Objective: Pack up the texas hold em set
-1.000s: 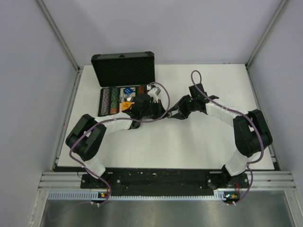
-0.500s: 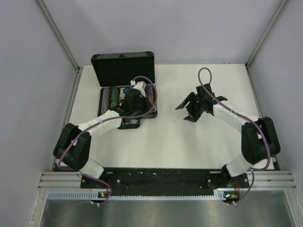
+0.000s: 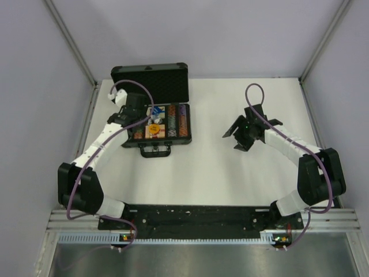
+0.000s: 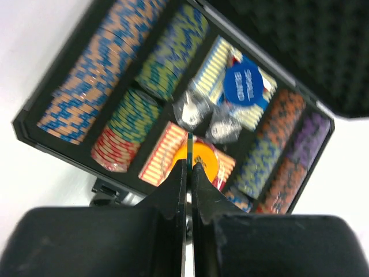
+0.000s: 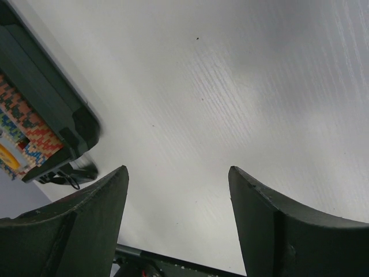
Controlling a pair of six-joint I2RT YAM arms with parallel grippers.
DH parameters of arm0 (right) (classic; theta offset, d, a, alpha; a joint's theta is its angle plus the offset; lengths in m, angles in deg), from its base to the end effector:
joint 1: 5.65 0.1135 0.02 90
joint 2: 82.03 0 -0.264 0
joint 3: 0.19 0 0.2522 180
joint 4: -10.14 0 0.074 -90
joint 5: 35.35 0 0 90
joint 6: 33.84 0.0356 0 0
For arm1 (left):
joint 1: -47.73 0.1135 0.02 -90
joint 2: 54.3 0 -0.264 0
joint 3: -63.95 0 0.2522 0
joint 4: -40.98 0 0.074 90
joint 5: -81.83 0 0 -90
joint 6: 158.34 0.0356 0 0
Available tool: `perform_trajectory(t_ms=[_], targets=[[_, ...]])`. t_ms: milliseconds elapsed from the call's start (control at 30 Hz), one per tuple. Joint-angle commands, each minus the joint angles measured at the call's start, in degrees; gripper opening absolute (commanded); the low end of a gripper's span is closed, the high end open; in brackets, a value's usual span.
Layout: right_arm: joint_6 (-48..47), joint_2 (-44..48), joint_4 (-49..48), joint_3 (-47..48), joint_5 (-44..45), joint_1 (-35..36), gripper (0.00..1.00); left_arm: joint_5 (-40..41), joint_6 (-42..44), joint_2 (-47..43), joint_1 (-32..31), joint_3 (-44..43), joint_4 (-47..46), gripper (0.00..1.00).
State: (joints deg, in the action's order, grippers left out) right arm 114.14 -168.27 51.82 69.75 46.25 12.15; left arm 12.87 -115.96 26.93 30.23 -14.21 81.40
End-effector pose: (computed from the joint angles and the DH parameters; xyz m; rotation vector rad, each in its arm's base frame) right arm 0.2866 0.0975 0.2135 0.8798 2.5723 0.6365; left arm 0.2989 -0.0808 0.2871 -0.7637 2.1419 -0.1695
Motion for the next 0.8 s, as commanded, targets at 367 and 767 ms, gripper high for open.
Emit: perform_trajectory(t_ms=[367,767], targets=[[-2.34,2.30,0.47,-0.20,1.99,-1.63,0.69,14.29,-34.11,14.13,2.64,-16.82,23.36,0.00],[-2.69,1.95,0.99,-0.11,2.52,-2.77,0.68,14.47,-44.39,18.08,3.08,-18.39,24.67,0.00]])
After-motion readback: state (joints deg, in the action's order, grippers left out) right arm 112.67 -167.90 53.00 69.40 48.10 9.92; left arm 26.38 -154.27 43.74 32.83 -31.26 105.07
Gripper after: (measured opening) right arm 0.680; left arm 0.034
